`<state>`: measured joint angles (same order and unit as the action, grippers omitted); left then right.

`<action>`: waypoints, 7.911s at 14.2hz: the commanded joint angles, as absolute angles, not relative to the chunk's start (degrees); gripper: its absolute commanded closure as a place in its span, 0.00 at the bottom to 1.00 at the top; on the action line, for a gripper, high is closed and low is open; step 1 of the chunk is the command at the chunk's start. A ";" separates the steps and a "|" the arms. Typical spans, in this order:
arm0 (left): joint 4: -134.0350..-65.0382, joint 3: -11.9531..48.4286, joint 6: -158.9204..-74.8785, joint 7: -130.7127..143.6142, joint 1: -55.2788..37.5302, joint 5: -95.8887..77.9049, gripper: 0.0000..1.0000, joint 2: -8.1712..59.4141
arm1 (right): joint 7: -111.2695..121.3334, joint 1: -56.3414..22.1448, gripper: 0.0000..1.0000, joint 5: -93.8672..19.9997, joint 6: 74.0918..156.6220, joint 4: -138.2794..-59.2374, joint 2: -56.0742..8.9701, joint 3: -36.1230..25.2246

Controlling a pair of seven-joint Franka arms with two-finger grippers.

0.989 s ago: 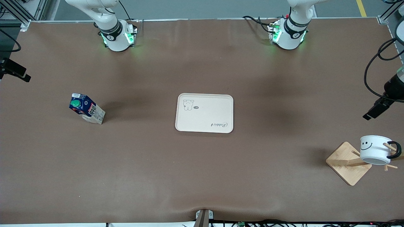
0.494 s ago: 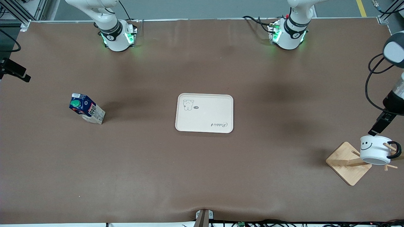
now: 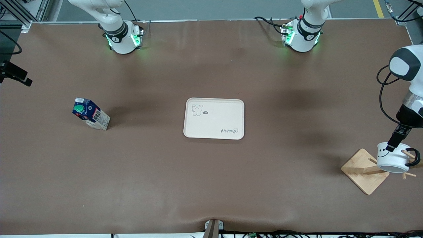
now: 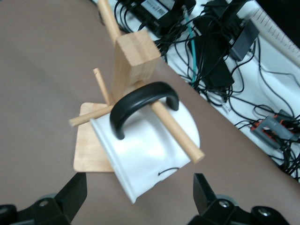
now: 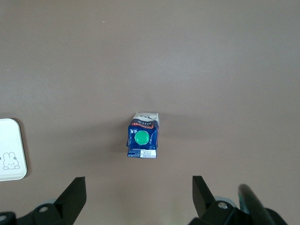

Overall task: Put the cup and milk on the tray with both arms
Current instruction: 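Grasp the white mug rim with the left gripper, then lift the mug off the stand and carry it toward the tray, then lower the mug onto the tray while the right gripper grasps the milk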

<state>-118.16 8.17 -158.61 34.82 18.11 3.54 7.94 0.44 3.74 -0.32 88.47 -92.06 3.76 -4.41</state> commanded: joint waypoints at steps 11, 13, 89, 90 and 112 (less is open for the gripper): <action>-120.41 8.70 -168.57 30.50 18.37 4.66 0.47 10.81 | -0.26 4.83 0.00 -1.58 87.89 -90.53 2.99 -3.87; -120.32 8.70 -168.57 30.50 18.19 4.66 0.50 10.90 | -0.26 5.53 0.00 -1.58 87.63 -90.61 2.99 -3.96; -97.30 27.77 -124.98 63.81 -17.93 5.98 1.00 37.79 | 3.25 7.73 0.00 -0.79 91.40 -91.49 -15.29 -3.78; -97.29 27.77 -124.98 63.81 -18.10 5.98 1.00 37.88 | 2.90 7.30 0.00 -0.97 91.32 -91.67 -15.29 -3.78; -85.69 27.25 -105.83 56.98 -8.63 7.65 0.00 26.91 | -3.08 2.55 0.00 -0.44 107.39 -118.65 -5.80 -3.60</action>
<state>-84.63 27.36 -108.11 60.54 -11.27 6.87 29.96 -1.83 2.89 -0.90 105.49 -115.62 -8.01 -3.53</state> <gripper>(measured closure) 0.000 0.000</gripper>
